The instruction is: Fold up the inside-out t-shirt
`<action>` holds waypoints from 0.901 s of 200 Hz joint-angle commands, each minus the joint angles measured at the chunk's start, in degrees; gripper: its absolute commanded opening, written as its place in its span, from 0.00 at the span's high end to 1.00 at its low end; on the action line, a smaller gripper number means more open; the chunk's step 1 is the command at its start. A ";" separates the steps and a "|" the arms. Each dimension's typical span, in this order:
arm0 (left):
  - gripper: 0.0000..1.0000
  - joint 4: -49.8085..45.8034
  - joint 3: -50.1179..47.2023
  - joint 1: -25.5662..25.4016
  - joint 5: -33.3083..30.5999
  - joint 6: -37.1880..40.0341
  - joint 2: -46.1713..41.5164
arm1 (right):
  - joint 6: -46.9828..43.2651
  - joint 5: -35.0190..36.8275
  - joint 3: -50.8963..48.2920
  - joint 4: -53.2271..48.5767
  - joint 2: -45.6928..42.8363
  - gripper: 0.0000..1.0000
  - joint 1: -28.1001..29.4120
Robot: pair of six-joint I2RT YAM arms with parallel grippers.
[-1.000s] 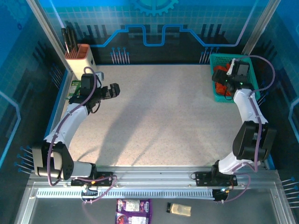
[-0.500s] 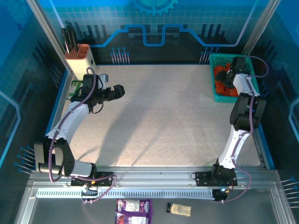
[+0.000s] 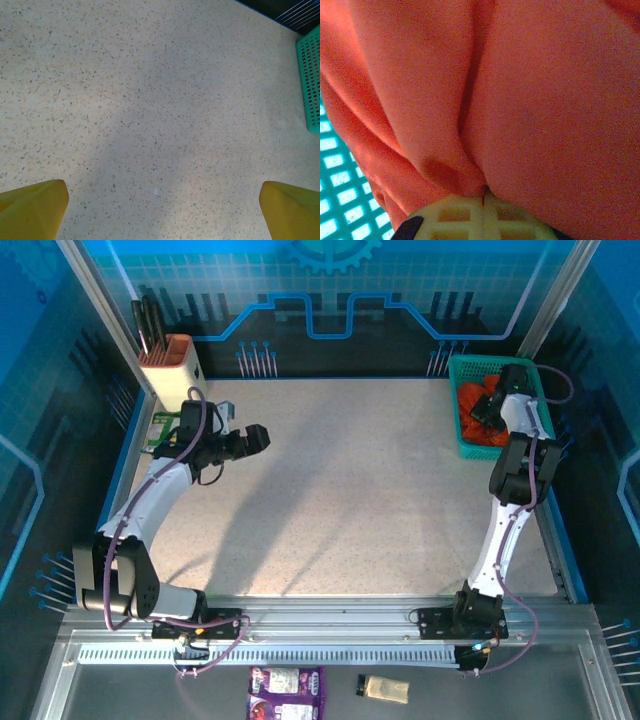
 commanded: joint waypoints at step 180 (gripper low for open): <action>0.02 -0.03 2.76 -0.53 -1.21 -0.39 -12.75 | -3.07 -6.70 13.05 -18.24 -36.02 1.00 44.01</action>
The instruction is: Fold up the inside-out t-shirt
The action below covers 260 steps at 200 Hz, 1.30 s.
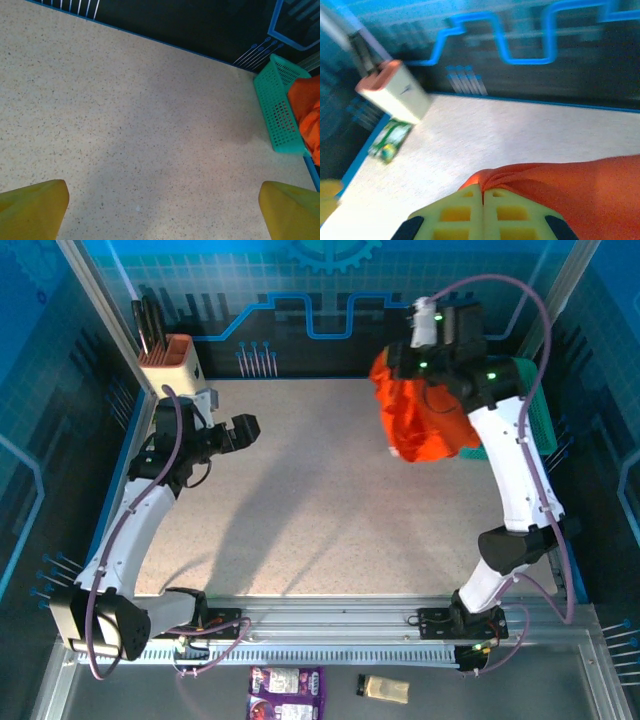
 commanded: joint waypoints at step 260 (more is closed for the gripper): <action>0.34 1.98 4.02 -9.67 3.71 0.77 35.70 | 14.05 -5.45 -75.69 23.53 -12.15 0.39 -0.44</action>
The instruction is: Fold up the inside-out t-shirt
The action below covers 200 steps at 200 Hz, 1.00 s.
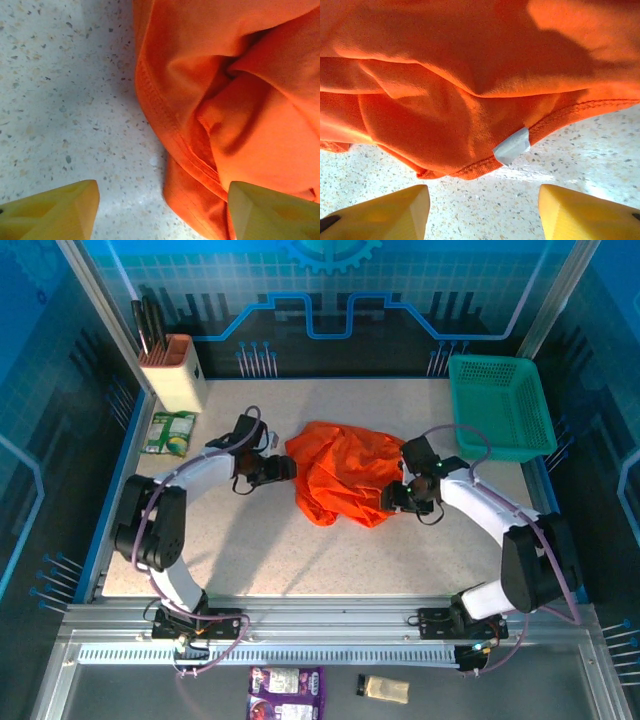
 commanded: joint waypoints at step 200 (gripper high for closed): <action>1.00 1.61 13.76 11.58 8.83 -2.84 -27.31 | -6.27 8.73 23.96 -11.52 -25.23 1.00 -6.49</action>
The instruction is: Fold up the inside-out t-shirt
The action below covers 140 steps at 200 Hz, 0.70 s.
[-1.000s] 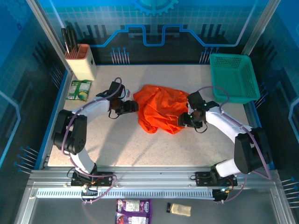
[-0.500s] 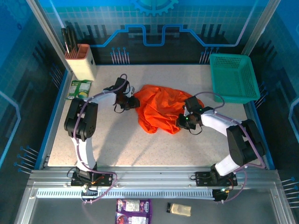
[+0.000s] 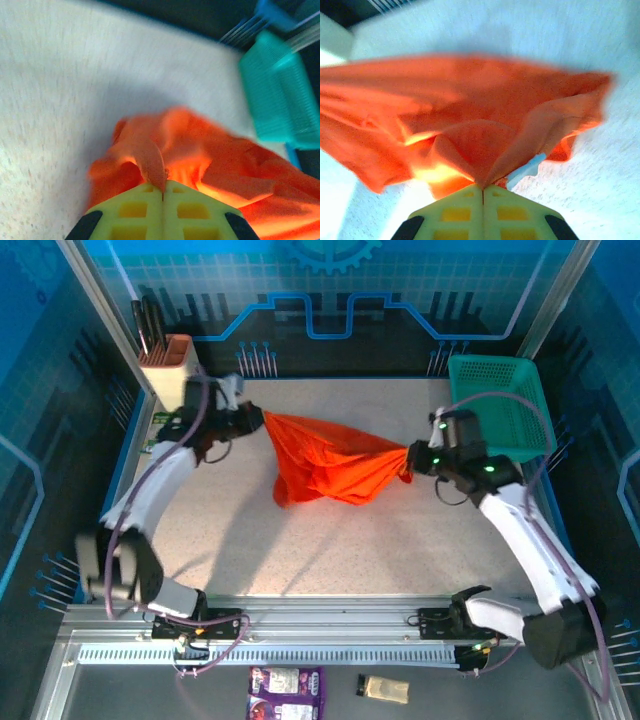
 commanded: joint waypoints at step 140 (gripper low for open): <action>1.00 -3.97 0.58 12.24 11.36 -3.19 1.87 | -11.27 -4.18 29.68 0.15 28.48 1.00 -11.27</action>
